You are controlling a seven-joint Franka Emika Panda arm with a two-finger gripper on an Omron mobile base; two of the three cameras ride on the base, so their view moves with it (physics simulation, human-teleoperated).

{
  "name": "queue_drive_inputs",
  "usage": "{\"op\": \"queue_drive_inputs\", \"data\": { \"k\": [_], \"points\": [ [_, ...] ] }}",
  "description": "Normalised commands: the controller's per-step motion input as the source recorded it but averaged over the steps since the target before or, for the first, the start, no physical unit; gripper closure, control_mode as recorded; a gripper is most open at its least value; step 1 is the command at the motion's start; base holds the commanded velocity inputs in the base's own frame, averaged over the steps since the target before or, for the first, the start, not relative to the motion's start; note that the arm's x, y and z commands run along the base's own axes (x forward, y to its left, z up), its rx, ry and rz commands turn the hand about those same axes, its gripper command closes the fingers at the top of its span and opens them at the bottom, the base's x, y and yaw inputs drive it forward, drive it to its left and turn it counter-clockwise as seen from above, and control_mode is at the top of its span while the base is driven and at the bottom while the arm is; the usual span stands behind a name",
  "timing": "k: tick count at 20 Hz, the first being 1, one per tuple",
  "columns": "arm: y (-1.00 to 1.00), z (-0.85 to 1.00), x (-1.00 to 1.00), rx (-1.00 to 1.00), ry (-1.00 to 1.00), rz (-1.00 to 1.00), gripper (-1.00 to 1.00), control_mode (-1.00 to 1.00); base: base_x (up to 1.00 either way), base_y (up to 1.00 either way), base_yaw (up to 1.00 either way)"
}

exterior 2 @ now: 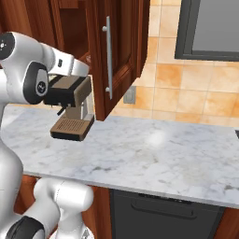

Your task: Locate and retrieve the spray and bar soap from the cabinet. Place them next to the sink.

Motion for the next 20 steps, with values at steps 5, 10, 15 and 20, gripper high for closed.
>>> {"op": "queue_drive_inputs", "data": {
  "k": [5,10,15,20],
  "points": [
    [-0.02,0.01,0.25,-0.01,0.01,0.0,-1.0,-1.0,0.0,0.0,0.0],
    [-0.08,0.0,0.44,0.0,0.0,0.0,-1.0,-1.0,0.0,0.0,0.0],
    [-0.15,0.0,0.56,-0.01,0.0,-0.01,-1.0,-1.0,0.0,0.0,0.0],
    [-0.02,-0.01,0.57,-0.03,0.01,0.0,-1.0,-1.0,0.0,0.0,0.0]
  ]
}}
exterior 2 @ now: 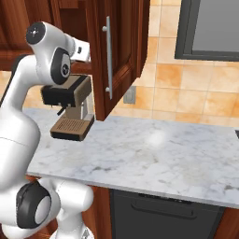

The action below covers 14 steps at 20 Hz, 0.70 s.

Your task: Locate and retrieve the spray and bar soap from the cabinet. Place them next to the sink.

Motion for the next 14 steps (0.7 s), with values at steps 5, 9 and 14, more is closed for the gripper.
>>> {"op": "queue_drive_inputs", "data": {
  "k": [5,9,14],
  "points": [
    [0.0,-0.01,0.48,-0.02,0.01,0.0,-1.0,-1.0,0.0,0.0,0.0],
    [0.0,0.0,0.37,0.0,0.0,0.0,-1.0,-1.0,0.0,0.0,0.0],
    [-0.03,-0.02,0.37,0.0,0.01,0.0,-1.0,-1.0,0.0,0.0,0.0]
  ]
}}
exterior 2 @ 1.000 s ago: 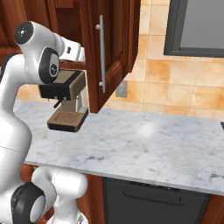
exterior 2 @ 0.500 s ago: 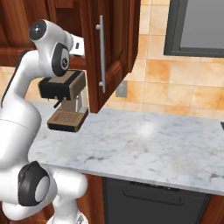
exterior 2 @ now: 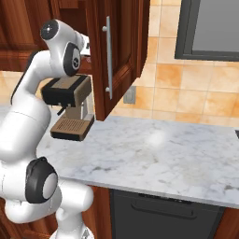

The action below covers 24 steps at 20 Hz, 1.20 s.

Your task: Locate and retrieve the spray and bar soap from the cabinet. Place them next to the sink.

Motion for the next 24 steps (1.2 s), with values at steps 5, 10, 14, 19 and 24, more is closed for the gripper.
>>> {"op": "queue_drive_inputs", "data": {
  "k": [5,10,14,19,24],
  "points": [
    [-0.1,-0.01,0.33,0.0,0.0,0.0,-1.0,-1.0,0.0,0.0,0.0],
    [-0.06,-0.02,0.32,0.0,0.0,0.0,-1.0,-1.0,0.0,0.0,0.0],
    [-0.01,-0.02,0.3,0.0,0.0,0.01,-1.0,-1.0,0.0,0.0,0.0],
    [-0.03,-0.02,0.28,0.0,0.0,0.01,-1.0,-1.0,0.0,0.0,0.0],
    [-0.03,-0.02,0.26,0.0,0.0,0.0,-1.0,-1.0,0.0,0.0,0.0]
  ]
}}
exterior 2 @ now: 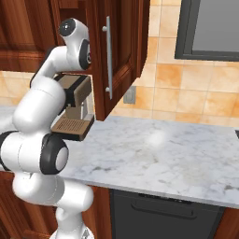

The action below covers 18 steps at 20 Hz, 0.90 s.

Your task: Locate and retrieve the spray and bar soap from the cabinet. Place them next to the sink.

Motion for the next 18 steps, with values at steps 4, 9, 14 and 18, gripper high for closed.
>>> {"op": "queue_drive_inputs", "data": {
  "k": [4,9,14,18],
  "points": [
    [0.0,-0.07,0.21,0.0,-0.01,0.0,-1.0,-1.0,0.0,0.0,0.0],
    [0.0,-0.12,0.27,0.0,-0.01,0.0,-1.0,-1.0,0.0,0.0,0.0],
    [-0.02,-0.12,0.3,0.0,-0.03,0.0,-1.0,-1.0,0.0,0.0,0.0],
    [-0.02,-0.09,0.25,0.0,-0.02,0.0,-1.0,-1.0,0.0,0.0,0.0]
  ]
}}
